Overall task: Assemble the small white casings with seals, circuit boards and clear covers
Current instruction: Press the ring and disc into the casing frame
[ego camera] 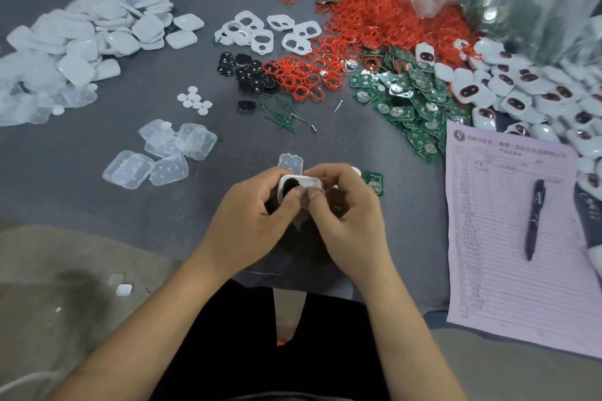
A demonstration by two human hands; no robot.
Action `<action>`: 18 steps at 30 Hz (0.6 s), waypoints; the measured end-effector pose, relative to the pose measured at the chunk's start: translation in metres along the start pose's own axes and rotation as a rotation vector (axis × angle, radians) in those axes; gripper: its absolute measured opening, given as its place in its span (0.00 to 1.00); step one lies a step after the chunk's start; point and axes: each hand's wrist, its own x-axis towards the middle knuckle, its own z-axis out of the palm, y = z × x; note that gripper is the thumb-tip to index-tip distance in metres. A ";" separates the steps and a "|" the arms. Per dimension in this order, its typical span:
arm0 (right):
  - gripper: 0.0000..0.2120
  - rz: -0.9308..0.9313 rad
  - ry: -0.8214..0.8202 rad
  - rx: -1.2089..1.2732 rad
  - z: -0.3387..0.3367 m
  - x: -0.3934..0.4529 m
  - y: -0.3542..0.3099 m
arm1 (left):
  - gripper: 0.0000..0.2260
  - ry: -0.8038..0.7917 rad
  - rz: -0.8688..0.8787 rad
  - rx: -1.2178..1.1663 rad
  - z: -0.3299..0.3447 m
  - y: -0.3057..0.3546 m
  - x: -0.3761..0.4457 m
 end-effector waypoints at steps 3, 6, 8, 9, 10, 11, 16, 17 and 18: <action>0.08 0.006 0.032 0.011 0.002 -0.003 -0.002 | 0.10 -0.034 -0.012 -0.015 -0.002 -0.001 0.000; 0.07 -0.005 0.030 0.012 0.000 -0.004 -0.003 | 0.07 -0.040 -0.002 -0.024 -0.002 -0.001 0.000; 0.06 -0.023 0.015 0.030 -0.003 -0.003 -0.004 | 0.07 -0.038 -0.017 -0.028 -0.002 -0.001 0.001; 0.05 -0.038 0.040 0.033 -0.003 -0.004 -0.005 | 0.07 -0.038 -0.031 -0.031 -0.002 -0.002 0.002; 0.05 -0.051 0.104 0.020 -0.004 -0.005 -0.005 | 0.06 -0.036 -0.043 -0.043 -0.002 -0.002 0.003; 0.05 -0.052 0.205 -0.020 -0.005 -0.006 -0.005 | 0.05 -0.036 -0.054 -0.064 -0.002 -0.003 0.004; 0.10 0.119 0.518 -0.571 -0.039 0.000 0.013 | 0.06 -0.061 -0.064 -0.154 -0.005 -0.003 0.003; 0.15 0.178 0.449 -0.635 -0.046 0.002 0.017 | 0.06 -0.060 -0.064 -0.163 -0.005 -0.003 0.003; 0.18 0.207 0.394 -0.687 -0.050 0.002 0.019 | 0.06 -0.058 -0.065 -0.172 -0.005 -0.002 0.004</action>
